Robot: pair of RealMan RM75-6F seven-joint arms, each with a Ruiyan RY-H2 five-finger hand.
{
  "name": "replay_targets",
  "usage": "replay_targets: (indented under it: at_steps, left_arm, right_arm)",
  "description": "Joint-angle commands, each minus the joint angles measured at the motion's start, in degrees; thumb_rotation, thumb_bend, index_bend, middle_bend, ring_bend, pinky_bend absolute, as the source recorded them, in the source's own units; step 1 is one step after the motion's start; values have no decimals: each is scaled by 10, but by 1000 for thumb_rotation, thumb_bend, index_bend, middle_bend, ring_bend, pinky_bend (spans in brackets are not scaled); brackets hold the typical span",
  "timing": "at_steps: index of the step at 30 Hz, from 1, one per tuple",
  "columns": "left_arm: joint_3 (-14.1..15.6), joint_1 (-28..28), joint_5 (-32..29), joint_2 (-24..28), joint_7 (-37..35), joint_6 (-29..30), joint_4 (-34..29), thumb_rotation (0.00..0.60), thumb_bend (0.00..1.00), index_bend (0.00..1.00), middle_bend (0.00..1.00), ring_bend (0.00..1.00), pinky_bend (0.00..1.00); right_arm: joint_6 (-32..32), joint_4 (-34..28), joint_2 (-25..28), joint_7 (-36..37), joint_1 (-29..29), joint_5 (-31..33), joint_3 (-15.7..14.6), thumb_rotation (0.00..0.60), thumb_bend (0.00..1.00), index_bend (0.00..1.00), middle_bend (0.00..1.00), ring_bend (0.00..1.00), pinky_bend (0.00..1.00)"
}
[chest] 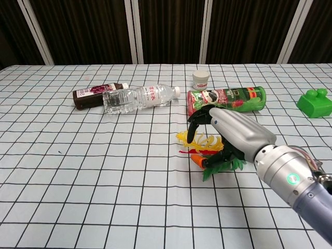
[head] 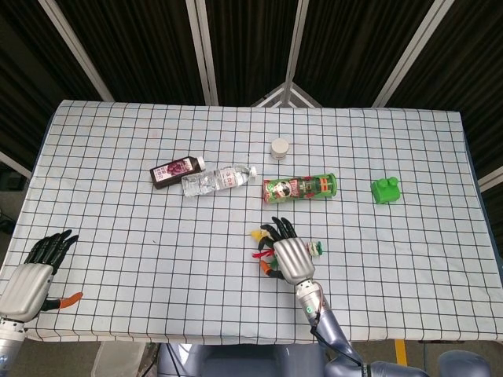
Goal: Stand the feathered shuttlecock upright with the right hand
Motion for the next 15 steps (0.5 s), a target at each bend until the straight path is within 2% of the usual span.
replay_targets:
  at_steps: [1, 6, 15]
  left_arm:
    - [0, 0, 0, 1, -1, 0, -1, 600, 0, 0, 0, 0, 0]
    - [0, 0, 0, 1, -3, 0, -1, 600, 0, 0, 0, 0, 0]
    - [0, -1, -1, 2, -5, -2, -2, 600, 0, 0, 0, 0, 0]
  right_arm:
    - [-1, 7, -6, 1, 2, 6, 0, 600, 410, 486, 217, 0, 0]
    - [-1, 19, -14, 1, 4, 11, -5, 600, 427, 516, 225, 0, 0]
    - [4, 31, -22, 11, 7, 14, -8, 600, 526, 598, 262, 0, 0]
